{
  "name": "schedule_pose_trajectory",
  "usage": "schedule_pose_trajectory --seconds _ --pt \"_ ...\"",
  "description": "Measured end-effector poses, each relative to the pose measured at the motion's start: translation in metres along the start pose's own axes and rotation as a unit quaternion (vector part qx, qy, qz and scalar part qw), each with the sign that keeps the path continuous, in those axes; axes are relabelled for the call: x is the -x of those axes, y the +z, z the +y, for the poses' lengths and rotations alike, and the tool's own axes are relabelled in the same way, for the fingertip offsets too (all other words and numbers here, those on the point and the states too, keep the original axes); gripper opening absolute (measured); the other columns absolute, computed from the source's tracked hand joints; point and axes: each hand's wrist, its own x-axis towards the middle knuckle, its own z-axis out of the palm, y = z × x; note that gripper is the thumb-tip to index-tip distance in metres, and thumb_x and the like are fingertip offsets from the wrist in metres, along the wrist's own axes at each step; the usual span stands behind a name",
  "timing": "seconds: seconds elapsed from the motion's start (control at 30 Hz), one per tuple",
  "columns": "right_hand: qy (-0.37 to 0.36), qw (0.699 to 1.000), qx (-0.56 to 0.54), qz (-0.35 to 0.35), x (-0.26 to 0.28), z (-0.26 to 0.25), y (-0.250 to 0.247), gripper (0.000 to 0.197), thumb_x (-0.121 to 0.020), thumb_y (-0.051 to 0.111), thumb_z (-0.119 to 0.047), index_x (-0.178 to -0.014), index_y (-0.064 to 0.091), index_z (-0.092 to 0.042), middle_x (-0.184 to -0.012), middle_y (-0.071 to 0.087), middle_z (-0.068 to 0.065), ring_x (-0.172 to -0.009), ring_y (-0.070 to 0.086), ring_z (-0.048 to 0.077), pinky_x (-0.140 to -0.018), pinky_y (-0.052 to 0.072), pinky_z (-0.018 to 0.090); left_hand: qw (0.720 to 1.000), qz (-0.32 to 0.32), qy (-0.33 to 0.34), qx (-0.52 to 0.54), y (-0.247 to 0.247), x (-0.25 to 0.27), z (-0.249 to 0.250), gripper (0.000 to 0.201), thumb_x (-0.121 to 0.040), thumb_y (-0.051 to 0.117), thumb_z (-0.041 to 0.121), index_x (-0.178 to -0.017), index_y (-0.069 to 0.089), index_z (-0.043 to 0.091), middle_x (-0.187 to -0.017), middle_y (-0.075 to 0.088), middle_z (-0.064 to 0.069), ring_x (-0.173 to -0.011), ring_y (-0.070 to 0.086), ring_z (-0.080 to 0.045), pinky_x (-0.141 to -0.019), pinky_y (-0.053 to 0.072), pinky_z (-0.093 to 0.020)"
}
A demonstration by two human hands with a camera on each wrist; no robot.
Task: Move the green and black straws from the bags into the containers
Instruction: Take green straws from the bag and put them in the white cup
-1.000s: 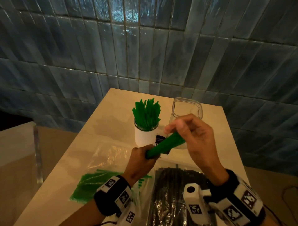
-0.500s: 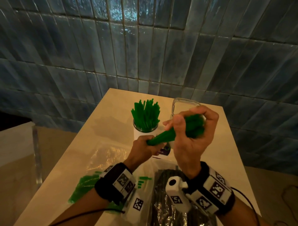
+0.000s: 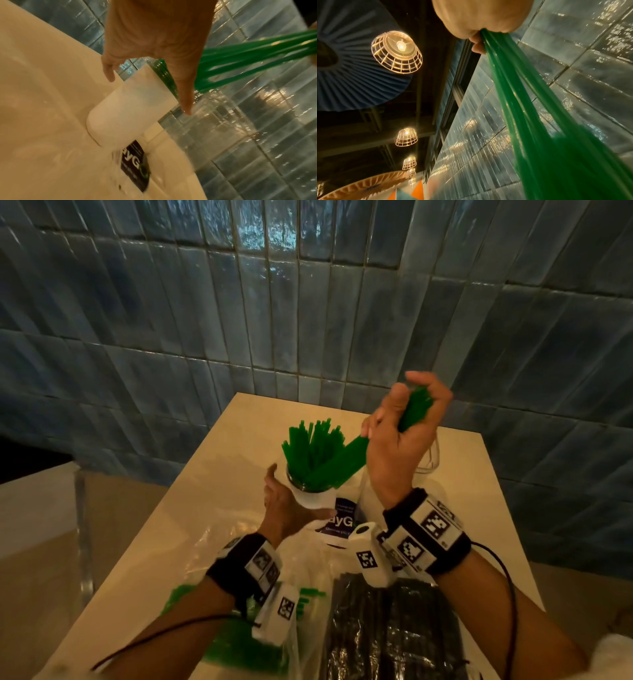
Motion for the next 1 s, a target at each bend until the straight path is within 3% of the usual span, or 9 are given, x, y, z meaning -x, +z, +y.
schedule_pose_trajectory --seconds 0.07,0.13,0.23,0.37,0.5,0.63,0.8,0.9,1.0 --pt "0.002 1.000 0.016 -0.014 0.005 0.003 0.010 0.026 -0.094 0.044 -0.024 -0.102 0.045 -0.049 -0.061 0.050 -0.015 -0.047 0.049 0.004 -0.044 0.044 0.028 0.997 -0.005 0.069 0.041 0.003 -0.016 0.002 0.140 -0.046 0.089 0.042 -0.142 -0.007 0.008 -0.146 0.029 -0.013 -0.135 0.032 -0.027 -0.114 0.024 -0.038" --pt "0.001 0.999 0.023 -0.024 0.007 0.006 0.018 0.027 -0.094 0.045 -0.027 -0.101 0.045 -0.053 -0.061 0.051 -0.014 -0.048 0.050 0.006 -0.044 0.045 0.031 0.992 0.003 0.090 0.084 0.006 -0.026 -0.003 0.131 -0.043 0.087 0.051 -0.140 0.004 0.023 -0.140 0.041 -0.005 -0.129 0.041 -0.019 -0.108 0.036 -0.037" --pt "0.002 0.999 0.014 -0.032 0.004 0.012 0.027 0.011 -0.095 0.045 -0.040 -0.105 0.046 -0.036 -0.061 0.050 -0.011 -0.047 0.051 0.014 -0.042 0.045 0.038 0.992 0.041 0.095 0.076 0.009 -0.033 -0.010 0.105 -0.046 0.090 0.043 -0.129 0.029 0.024 -0.128 0.050 -0.002 -0.114 0.050 -0.012 -0.094 0.048 -0.030" --pt "-0.020 0.996 0.062 -0.058 -0.006 0.029 0.030 0.035 -0.094 0.039 -0.051 -0.108 0.041 -0.019 -0.062 0.048 0.006 -0.049 0.052 0.027 -0.043 0.045 0.044 0.991 0.062 0.117 0.020 0.012 -0.035 -0.014 0.101 -0.050 0.091 0.033 -0.132 0.034 0.013 -0.126 0.051 -0.004 -0.109 0.046 -0.007 -0.075 0.033 0.001" --pt "-0.057 0.992 0.088 -0.074 -0.004 0.040 0.033 0.035 -0.094 0.038 -0.051 -0.104 0.040 -0.017 -0.069 0.048 -0.007 -0.051 0.055 0.024 -0.045 0.049 0.038 0.991 0.064 0.112 0.027 0.013 -0.034 -0.015 0.102 -0.048 0.091 0.035 -0.131 0.034 0.014 -0.125 0.053 -0.002 -0.108 0.051 -0.011 -0.080 0.042 -0.013" --pt "-0.087 0.986 0.089 -0.110 0.010 0.037 0.043 0.031 -0.095 0.035 -0.048 -0.099 0.040 -0.018 -0.065 0.053 0.009 -0.049 0.056 0.028 -0.047 0.047 0.029 0.992 0.065 0.096 0.048 0.013 -0.031 -0.013 0.100 -0.045 0.088 0.044 -0.126 0.038 0.014 -0.119 0.055 -0.003 -0.104 0.056 -0.019 -0.083 0.051 -0.033" --pt "-0.087 0.990 0.057 -0.096 0.010 0.031 0.061 0.029 -0.095 0.035 -0.046 -0.097 0.042 -0.017 -0.064 0.048 0.003 -0.046 0.054 0.028 -0.044 0.045 0.028 0.989 0.072 0.119 0.046 0.015 -0.029 -0.016 0.104 -0.045 0.074 0.062 -0.128 0.038 0.010 -0.116 0.057 -0.005 -0.098 0.057 -0.016 -0.076 0.043 -0.018" --pt "-0.077 0.989 0.066 -0.110 0.015 0.041 0.058 0.031 -0.094 0.034 -0.049 -0.097 0.042 -0.019 -0.062 0.052 0.008 -0.049 0.055 0.026 -0.047 0.046 0.026 0.988 0.074 0.130 0.030 0.014 -0.031 -0.016 0.101 -0.049 0.082 0.050 -0.129 0.037 0.008 -0.118 0.056 -0.007 -0.101 0.057 -0.019 -0.076 0.041 -0.014" --pt "-0.023 0.982 0.124 -0.144 0.029 0.066 0.043 0.033 -0.094 0.036 -0.052 -0.095 0.048 -0.021 -0.077 0.054 0.003 -0.067 0.055 0.016 -0.063 0.046 0.015 0.989 0.072 0.119 0.042 0.014 -0.031 -0.015 0.104 -0.049 0.088 0.040 -0.133 0.035 0.012 -0.125 0.053 -0.002 -0.107 0.054 -0.015 -0.082 0.044 -0.022"
